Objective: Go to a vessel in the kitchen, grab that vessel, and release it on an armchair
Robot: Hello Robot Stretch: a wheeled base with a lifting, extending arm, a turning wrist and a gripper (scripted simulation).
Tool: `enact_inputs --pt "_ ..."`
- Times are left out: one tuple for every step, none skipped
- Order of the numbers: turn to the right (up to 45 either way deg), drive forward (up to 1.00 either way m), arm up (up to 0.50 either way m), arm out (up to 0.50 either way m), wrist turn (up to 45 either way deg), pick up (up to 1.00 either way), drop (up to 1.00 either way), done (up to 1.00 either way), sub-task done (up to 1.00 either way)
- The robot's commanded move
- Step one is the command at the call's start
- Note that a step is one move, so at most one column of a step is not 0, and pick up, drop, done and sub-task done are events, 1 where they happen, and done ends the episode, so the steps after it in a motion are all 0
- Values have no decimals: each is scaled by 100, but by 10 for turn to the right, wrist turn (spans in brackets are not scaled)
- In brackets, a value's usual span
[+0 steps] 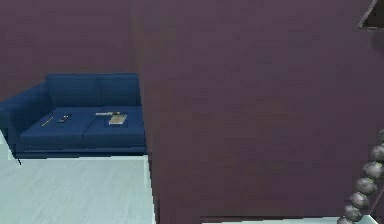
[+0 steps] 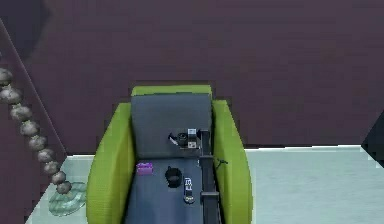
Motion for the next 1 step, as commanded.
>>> enact_inputs --pt "0 0 0 -8 0 0 0 0 0"
